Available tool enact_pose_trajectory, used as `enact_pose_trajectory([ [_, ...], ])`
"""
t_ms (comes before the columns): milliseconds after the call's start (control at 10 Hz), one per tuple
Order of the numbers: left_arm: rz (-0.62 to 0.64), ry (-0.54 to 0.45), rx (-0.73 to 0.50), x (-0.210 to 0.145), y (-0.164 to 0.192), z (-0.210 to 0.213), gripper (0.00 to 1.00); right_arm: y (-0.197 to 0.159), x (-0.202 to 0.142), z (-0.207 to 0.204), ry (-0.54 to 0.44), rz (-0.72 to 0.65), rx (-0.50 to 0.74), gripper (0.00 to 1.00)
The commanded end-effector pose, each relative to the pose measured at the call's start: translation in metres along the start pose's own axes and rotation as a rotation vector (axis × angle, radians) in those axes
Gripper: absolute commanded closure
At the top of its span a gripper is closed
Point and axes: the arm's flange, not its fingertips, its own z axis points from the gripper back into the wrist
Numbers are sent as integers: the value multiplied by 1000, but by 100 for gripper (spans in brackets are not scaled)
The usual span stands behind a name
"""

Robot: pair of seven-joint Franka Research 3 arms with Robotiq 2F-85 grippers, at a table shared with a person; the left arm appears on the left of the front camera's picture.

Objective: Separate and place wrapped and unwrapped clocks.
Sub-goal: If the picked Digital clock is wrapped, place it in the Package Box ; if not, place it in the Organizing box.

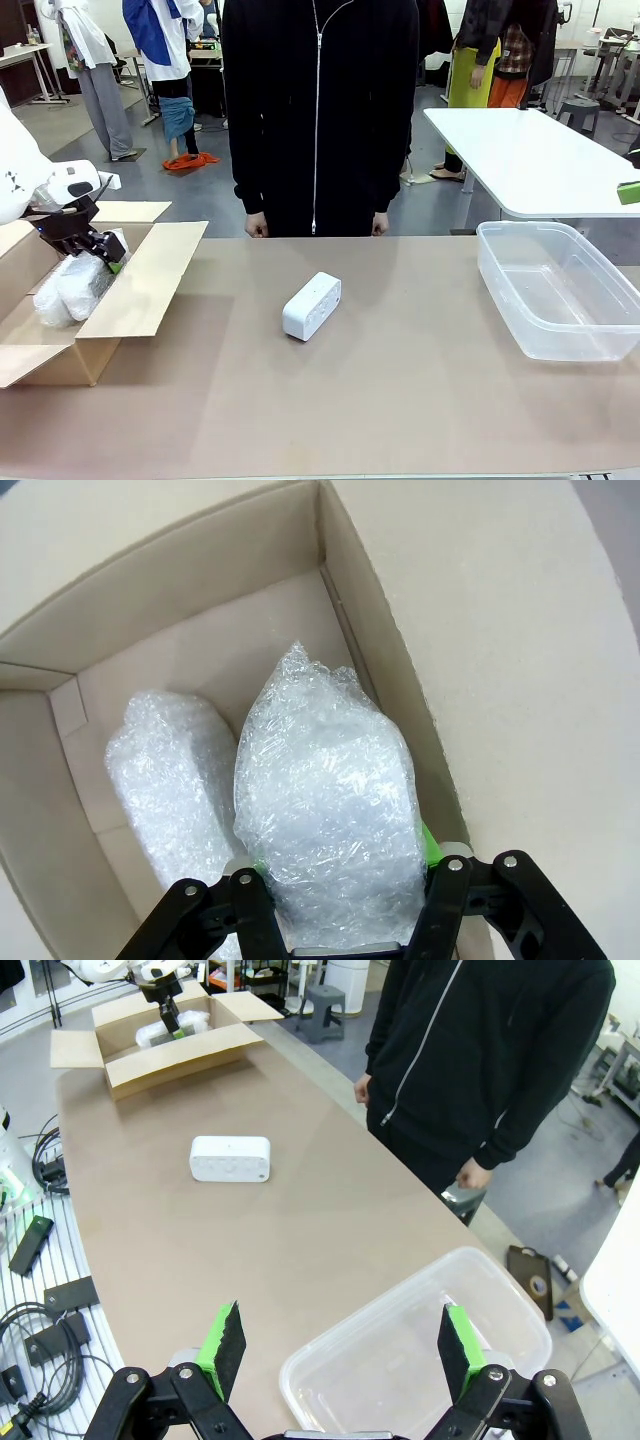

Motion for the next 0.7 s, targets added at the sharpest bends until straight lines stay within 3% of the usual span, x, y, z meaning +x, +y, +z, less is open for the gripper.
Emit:
enact_pose_trajectory([
  [0,-27,-34,-2,-4,7,-4,81,-1,0,-3,-24,8,20,0],
  [100,-26,-35,-1,-4,7,-3,95,-1,0,-3,-24,8,20,0],
  [400,-10,-29,-7,-3,7,-1,100,-1,0,-3,-24,8,20,0],
  [500,-7,-13,-16,-3,7,-1,80,-1,0,-3,-24,8,20,0],
  [600,-4,3,-21,-3,7,-1,26,-1,0,-3,-24,8,20,0],
])
